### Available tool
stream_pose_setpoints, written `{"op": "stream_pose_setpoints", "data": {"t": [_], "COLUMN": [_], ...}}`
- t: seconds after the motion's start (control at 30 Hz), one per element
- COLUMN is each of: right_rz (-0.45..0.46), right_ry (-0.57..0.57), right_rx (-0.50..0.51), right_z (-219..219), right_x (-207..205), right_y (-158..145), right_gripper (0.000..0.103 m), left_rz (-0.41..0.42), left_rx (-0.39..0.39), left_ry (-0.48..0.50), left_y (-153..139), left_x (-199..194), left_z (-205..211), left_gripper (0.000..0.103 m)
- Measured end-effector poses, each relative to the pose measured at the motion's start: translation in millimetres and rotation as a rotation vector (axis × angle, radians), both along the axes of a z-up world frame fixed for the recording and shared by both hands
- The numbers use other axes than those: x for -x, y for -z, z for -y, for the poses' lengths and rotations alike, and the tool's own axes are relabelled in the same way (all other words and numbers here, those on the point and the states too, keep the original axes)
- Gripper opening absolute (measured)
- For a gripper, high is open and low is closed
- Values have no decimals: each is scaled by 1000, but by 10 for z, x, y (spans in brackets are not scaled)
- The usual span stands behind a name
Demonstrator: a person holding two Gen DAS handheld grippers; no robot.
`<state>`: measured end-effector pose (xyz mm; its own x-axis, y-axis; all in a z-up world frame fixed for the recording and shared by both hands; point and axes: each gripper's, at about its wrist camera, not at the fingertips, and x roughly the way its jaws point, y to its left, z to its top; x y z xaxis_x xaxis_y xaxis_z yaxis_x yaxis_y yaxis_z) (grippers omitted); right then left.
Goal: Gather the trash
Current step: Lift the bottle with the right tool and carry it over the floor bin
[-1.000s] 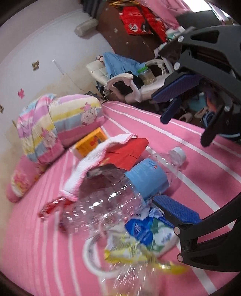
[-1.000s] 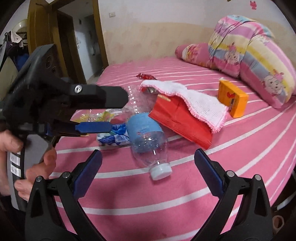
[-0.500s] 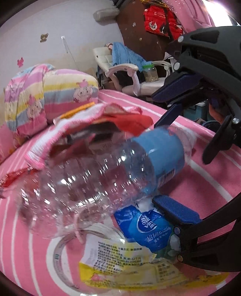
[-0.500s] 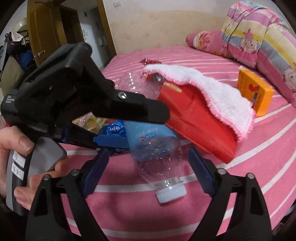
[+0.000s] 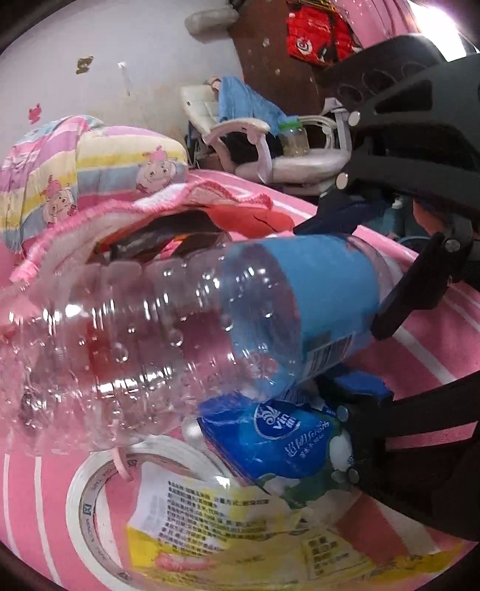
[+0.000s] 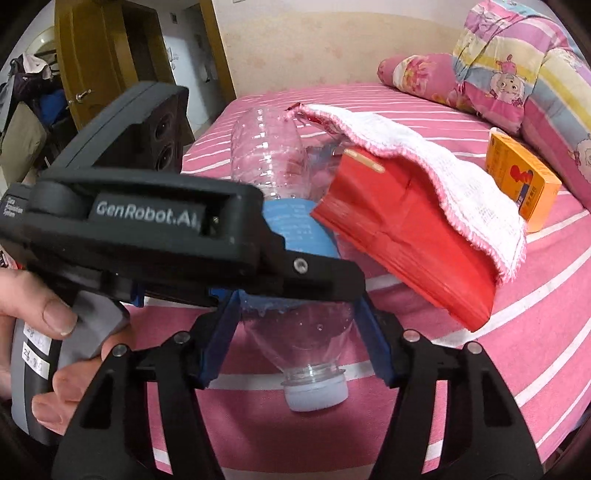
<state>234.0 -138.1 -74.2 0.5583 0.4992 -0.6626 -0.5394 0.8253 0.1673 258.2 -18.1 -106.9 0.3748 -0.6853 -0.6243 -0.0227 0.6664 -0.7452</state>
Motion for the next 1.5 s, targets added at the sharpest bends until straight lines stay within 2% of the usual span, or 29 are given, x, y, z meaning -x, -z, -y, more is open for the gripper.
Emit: {"op": "stream_pose_setpoints", "data": {"t": [0.1,0.27,0.53,0.8,1.0,1.1,1.23,1.37,1.5], "right_rz": [21,85,214,295,366,404,460,494,489], "right_ry": [0,-2,25,24,38,74,130,210,292], "right_rx": [-3,15,27,13,6,0,26,72,105], "right_z": [-9,-75,-210,-178,-44,88,297,637,986], "right_x": [30,139,726,1334,1966,2343,2729,3070,3329], "right_y": [-48,-174,-472,-697,-967,-1211,-1443,-1549,-1494], "right_gripper": [63,63,63,63,63,63,63,63,63], "left_rz": [31,74,214,272,300,343,385,401,393], "left_rx": [-5,36,75,56,53,54,71,83,78], "left_ry": [-4,-27,-39,-26,31,74,158,257,370], "left_y": [-72,-191,-543,-851,-1196,-1437,-1737,-1836,-1769], "left_x": [50,212,713,1320,1855,2131,2374,2545,2721], "left_z": [-4,-122,-213,-132,3,127,472,867,1345], "left_gripper": [62,62,62,62,62,62,62,62,62]}}
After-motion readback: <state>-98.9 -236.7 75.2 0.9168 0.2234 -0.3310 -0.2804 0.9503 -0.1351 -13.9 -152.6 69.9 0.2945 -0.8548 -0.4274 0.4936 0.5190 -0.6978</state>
